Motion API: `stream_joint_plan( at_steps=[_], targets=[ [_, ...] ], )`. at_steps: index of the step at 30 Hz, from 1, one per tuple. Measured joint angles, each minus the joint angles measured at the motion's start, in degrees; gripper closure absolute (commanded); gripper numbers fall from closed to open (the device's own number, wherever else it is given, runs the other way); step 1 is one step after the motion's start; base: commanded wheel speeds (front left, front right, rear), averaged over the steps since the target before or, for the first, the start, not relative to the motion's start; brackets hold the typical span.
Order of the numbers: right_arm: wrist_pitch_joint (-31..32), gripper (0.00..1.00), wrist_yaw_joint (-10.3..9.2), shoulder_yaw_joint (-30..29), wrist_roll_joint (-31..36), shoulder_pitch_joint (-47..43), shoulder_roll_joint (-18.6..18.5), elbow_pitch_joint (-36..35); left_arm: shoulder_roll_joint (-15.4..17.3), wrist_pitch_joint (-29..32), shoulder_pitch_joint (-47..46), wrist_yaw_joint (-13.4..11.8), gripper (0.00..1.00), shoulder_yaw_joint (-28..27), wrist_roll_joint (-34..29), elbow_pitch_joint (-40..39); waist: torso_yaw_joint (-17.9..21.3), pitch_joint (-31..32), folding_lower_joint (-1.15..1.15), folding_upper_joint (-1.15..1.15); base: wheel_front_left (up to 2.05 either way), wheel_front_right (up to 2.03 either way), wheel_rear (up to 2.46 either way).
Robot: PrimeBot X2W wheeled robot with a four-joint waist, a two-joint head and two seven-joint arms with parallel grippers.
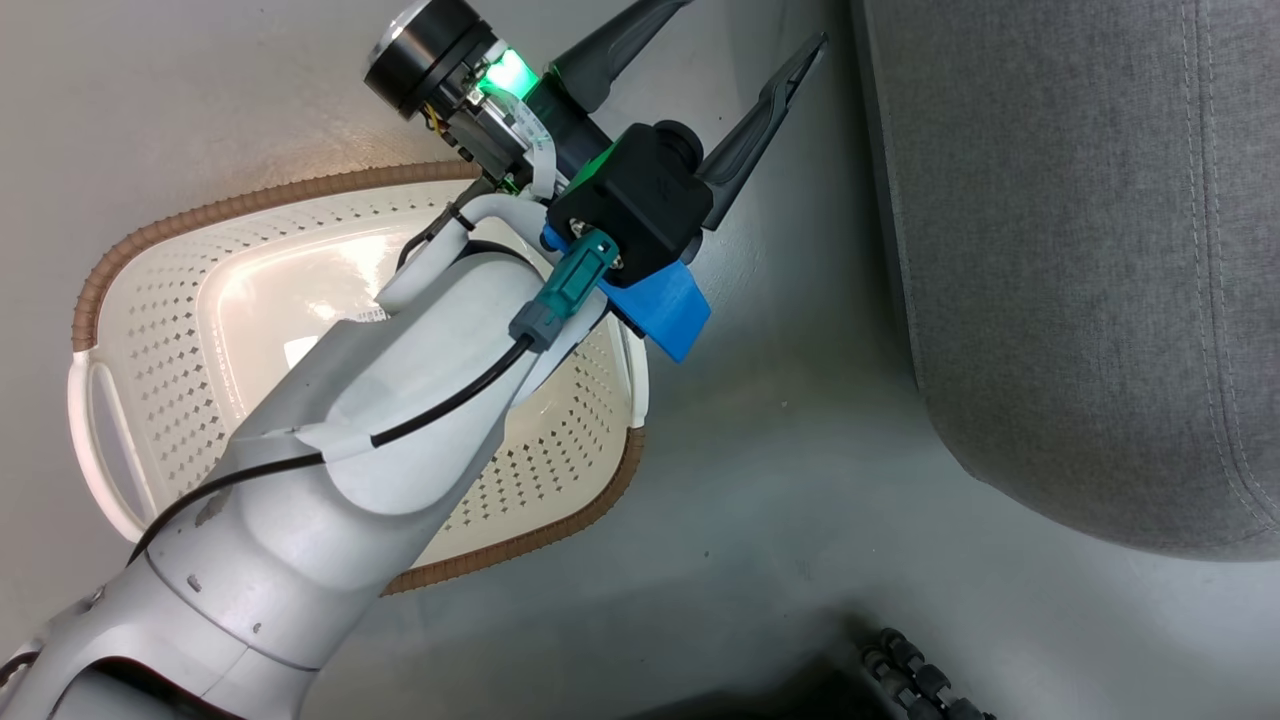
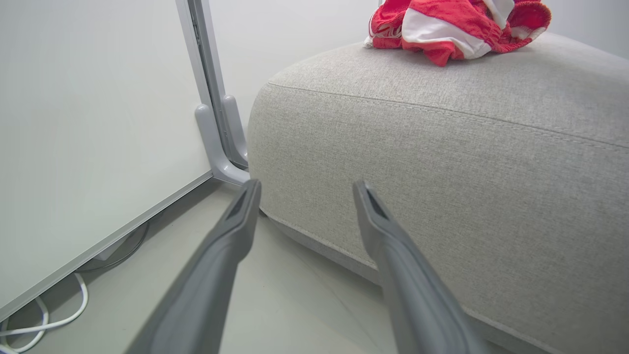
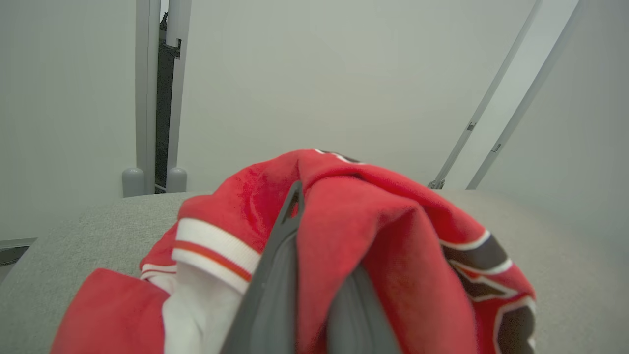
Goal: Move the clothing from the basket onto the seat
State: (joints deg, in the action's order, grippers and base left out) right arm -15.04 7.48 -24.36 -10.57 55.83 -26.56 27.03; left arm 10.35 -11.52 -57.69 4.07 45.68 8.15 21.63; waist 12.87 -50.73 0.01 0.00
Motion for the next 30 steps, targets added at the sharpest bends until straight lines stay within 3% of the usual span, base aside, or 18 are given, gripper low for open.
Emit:
stream_joint_plan(
  at_steps=[4,5,6,7,20,30],
  targets=[
    [0.0,1.0,0.0,-0.1,-0.2,-2.0,1.6,1.6,0.1,-0.2,0.0,-0.3,0.0,0.0,0.1,0.2,-0.2,0.0,0.0,0.0,0.0,0.0,0.0],
    [0.0,0.89,0.0,-0.3,-0.2,-2.3,1.8,1.4,0.1,-0.2,0.0,-0.5,0.0,0.0,0.1,0.2,-0.2,0.1,0.0,0.0,0.0,0.0,0.0],
    [0.0,0.53,0.01,-0.6,-0.2,-2.5,2.0,1.0,0.2,-0.3,0.0,-0.5,0.0,0.0,0.3,0.3,-0.1,0.3,0.0,0.0,0.0,0.0,0.0],
    [0.0,0.0,0.01,-0.9,-0.2,-2.9,2.3,0.2,0.2,-0.3,0.0,-0.6,0.0,0.0,0.3,0.4,-0.1,0.5,0.0,0.0,0.0,0.0,0.0],
    [0.0,0.0,0.01,1.0,3.8,-18.1,6.5,-8.5,-0.5,-3.2,4.7,-2.8,0.0,-1.5,3.6,3.3,0.4,9.8,-0.01,0.0,0.0,0.0,0.0],
    [0.0,0.0,0.0,6.0,4.7,-30.6,11.6,-19.7,0.2,-3.5,15.6,-6.4,0.0,-10.7,7.6,-0.7,-0.7,22.4,-0.01,0.0,0.0,0.0,0.0]
  ],
)
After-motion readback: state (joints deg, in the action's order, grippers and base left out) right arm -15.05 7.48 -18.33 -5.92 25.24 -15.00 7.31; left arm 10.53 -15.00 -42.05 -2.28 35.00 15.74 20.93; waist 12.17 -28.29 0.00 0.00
